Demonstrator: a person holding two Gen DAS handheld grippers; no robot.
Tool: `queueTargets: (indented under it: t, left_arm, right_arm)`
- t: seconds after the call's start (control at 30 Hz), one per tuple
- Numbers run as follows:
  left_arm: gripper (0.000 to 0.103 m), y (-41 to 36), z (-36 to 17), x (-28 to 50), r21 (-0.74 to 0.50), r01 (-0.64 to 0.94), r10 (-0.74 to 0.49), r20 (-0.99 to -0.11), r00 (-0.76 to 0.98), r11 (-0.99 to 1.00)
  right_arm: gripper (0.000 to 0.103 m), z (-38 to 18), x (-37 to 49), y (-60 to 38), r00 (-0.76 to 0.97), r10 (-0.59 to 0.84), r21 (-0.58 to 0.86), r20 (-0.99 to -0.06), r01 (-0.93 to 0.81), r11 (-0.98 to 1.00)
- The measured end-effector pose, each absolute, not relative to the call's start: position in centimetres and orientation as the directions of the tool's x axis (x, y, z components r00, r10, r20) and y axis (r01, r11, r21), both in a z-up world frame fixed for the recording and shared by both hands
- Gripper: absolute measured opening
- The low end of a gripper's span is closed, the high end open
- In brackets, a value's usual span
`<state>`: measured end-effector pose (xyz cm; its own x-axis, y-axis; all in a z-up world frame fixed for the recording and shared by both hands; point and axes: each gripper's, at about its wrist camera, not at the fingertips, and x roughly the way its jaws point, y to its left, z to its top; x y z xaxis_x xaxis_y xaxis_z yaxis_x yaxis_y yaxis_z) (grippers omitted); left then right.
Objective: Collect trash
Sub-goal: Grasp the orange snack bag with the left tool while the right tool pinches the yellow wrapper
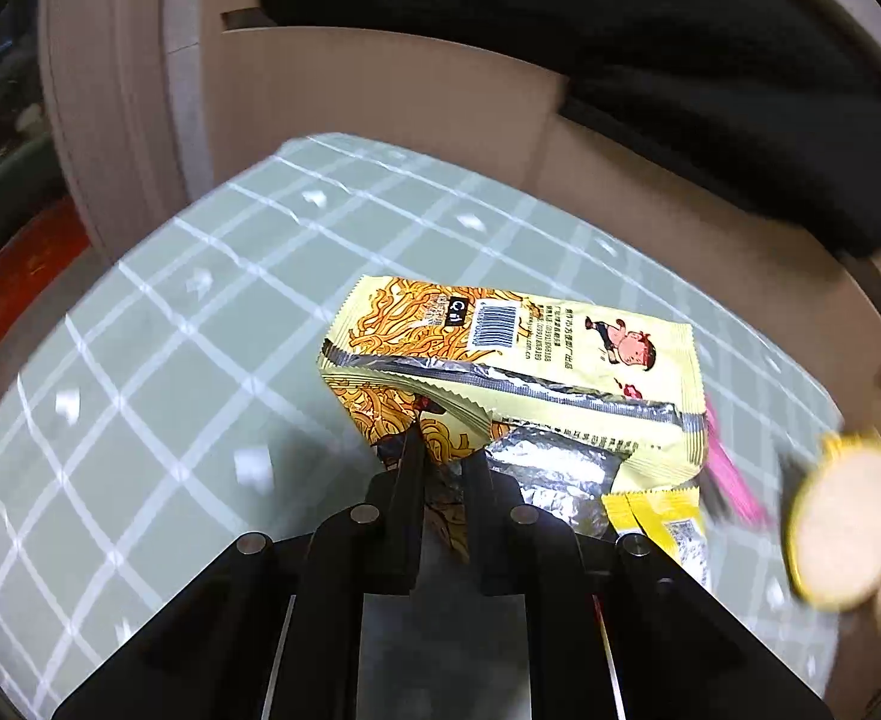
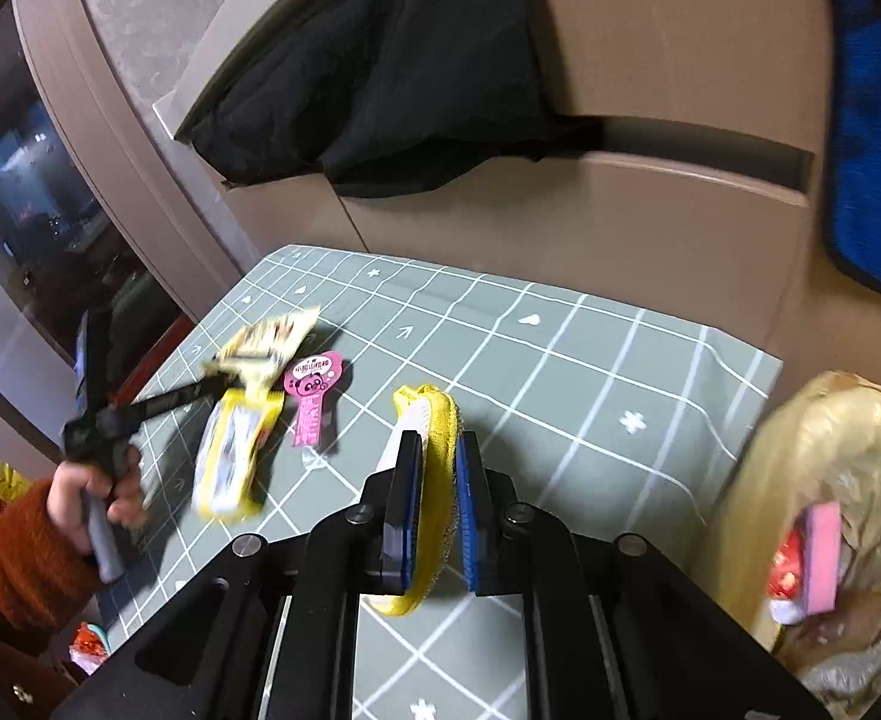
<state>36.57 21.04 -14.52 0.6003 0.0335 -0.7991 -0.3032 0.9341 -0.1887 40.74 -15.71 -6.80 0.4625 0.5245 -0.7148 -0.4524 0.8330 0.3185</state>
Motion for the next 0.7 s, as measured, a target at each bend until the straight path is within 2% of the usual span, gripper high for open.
queueTargets:
  t: [0.27,0.43,0.47,0.53,0.57,0.6,0.7]
  left_arm:
    - [0.012,17.9,-12.1,31.2,-0.226,-0.215,-0.030,-0.752,0.658,0.950]
    - [0.012,18.2,-11.4,29.8,-0.246,-0.220,-0.041,-0.748,0.662,0.944]
    - [0.012,18.4,-11.2,29.3,-0.249,-0.222,-0.039,-0.743,0.668,0.943]
    - [0.012,19.3,-10.7,28.8,-0.252,-0.234,-0.025,-0.729,0.684,0.939]
    - [0.012,19.8,-10.6,28.7,-0.253,-0.242,-0.017,-0.724,0.689,0.937]
    - [0.012,20.5,-10.4,28.5,-0.252,-0.263,0.002,-0.718,0.696,0.931]
    - [0.012,22.4,-10.2,28.3,-0.244,-0.318,0.059,-0.702,0.709,0.916]
  right_arm:
    - [0.010,-4.1,37.8,-16.3,0.515,0.523,0.283,-0.679,-0.474,0.834]
    - [0.011,-4.8,36.4,-14.1,0.509,0.490,0.212,-0.707,-0.509,0.834]
    - [0.014,-5.3,36.4,-14.1,0.501,0.488,0.218,-0.715,-0.504,0.836]
    - [0.031,-6.4,36.2,-14.1,0.466,0.496,0.242,-0.733,-0.503,0.830]
    - [0.044,-6.7,35.9,-13.9,0.454,0.509,0.255,-0.731,-0.510,0.821]
    - [0.048,-7.0,35.3,-13.5,0.436,0.529,0.271,-0.728,-0.526,0.806]
    - [0.050,-7.8,34.0,-10.8,0.363,0.578,0.308,-0.731,-0.580,0.754]
